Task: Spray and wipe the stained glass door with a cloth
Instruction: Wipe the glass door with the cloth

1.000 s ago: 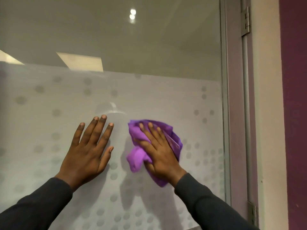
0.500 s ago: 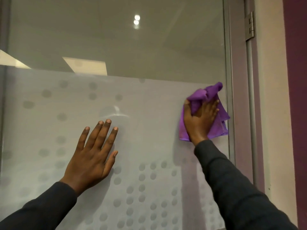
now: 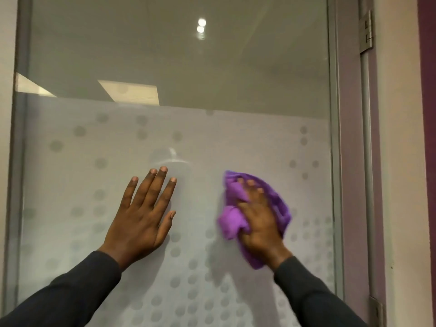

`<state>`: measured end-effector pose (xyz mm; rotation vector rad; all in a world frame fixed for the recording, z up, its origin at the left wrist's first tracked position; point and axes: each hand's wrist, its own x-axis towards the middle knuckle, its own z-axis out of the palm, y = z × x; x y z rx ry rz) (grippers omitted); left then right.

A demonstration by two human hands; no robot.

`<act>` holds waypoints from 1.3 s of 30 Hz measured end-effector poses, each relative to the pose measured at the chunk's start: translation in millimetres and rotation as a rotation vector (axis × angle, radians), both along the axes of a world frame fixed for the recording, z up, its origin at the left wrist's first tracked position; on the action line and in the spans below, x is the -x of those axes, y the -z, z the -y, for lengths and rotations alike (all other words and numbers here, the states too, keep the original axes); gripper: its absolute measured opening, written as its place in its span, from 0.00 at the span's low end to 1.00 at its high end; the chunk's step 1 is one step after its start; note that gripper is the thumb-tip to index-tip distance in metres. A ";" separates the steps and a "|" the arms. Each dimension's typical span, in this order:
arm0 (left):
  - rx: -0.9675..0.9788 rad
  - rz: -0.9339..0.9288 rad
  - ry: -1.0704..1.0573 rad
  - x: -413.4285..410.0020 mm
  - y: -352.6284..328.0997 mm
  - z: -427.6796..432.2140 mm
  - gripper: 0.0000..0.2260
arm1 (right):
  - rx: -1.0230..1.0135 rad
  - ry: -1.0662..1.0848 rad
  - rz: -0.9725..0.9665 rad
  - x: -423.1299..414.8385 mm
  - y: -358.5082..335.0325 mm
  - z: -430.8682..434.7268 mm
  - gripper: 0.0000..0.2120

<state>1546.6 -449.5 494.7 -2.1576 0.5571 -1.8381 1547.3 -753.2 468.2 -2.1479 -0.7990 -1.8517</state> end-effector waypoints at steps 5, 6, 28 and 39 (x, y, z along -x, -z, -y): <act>0.001 -0.010 -0.001 -0.9 1.0 0.3 0.30 | -0.625 -0.055 -0.155 6.3 10.9 112.7 0.26; 0.001 -0.011 0.000 -1.2 1.0 0.5 0.30 | -0.677 -0.067 -0.168 5.4 11.3 122.5 0.26; 0.023 0.008 0.101 1.2 -0.7 -2.0 0.27 | -0.279 0.000 -0.035 -1.5 79.4 -60.4 0.35; 0.030 0.002 0.091 -2.3 1.4 -0.6 0.28 | -0.930 0.054 -0.089 -2.3 62.3 112.8 0.33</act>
